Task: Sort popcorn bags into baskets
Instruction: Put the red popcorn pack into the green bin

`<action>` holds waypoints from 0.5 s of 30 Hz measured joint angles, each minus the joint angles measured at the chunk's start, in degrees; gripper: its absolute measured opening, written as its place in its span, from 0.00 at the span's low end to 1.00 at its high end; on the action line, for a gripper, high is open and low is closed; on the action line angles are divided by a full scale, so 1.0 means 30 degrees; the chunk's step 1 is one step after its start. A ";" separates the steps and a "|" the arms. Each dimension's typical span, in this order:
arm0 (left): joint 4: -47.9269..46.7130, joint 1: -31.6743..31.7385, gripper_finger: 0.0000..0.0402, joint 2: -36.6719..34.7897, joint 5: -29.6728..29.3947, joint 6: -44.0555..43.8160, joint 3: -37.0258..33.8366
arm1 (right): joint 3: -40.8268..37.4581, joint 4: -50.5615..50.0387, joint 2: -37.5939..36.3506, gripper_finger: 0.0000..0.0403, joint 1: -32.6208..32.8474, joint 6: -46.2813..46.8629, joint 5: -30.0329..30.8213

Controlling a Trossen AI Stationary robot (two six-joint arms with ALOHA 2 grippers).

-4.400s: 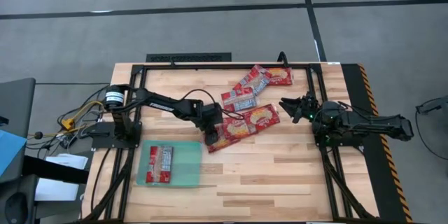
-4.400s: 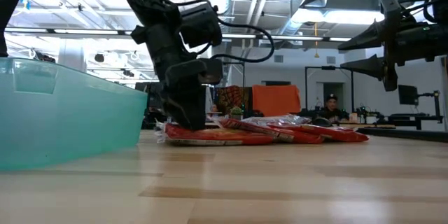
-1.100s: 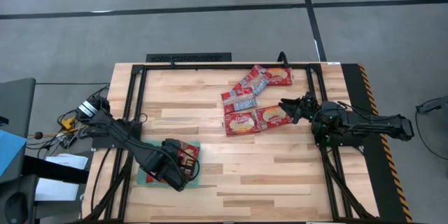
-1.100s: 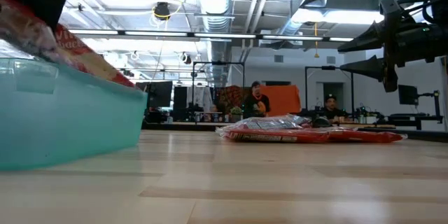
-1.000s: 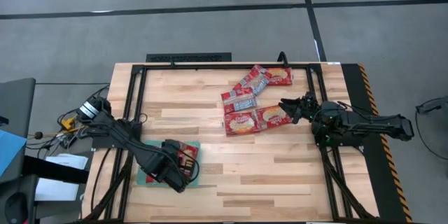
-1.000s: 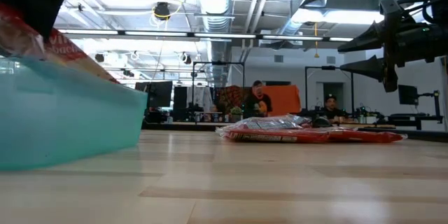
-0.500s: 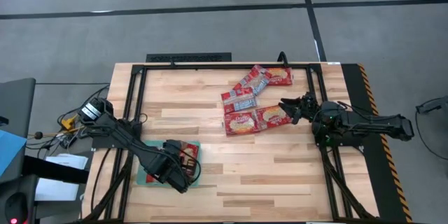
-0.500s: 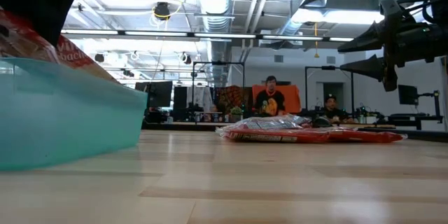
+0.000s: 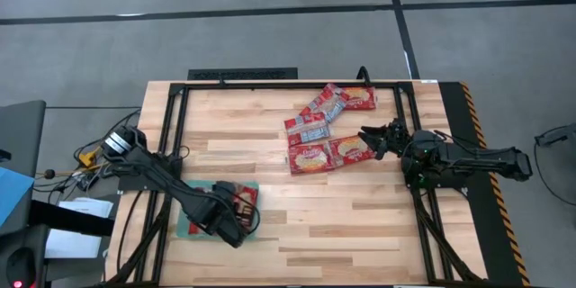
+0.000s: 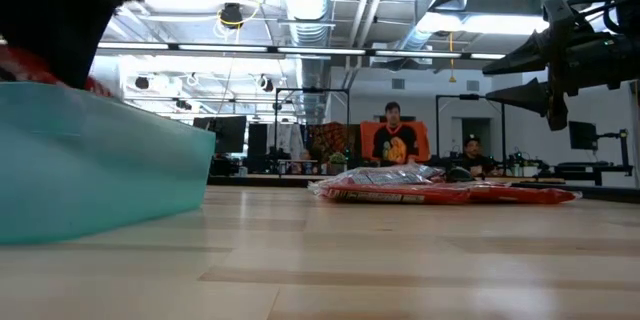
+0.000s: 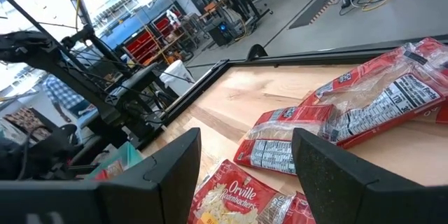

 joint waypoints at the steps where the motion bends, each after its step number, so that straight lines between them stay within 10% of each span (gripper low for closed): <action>1: 0.0792 -0.0038 0.00 -0.0284 0.0019 -0.0221 -0.0600 | 0.0005 -0.0005 0.0001 0.62 0.0000 0.0005 -0.0005; 15: 0.4593 0.0147 0.11 -0.1621 -0.0506 -0.0888 -0.3820 | 0.0005 0.0002 -0.0002 0.62 0.0000 0.0012 0.0002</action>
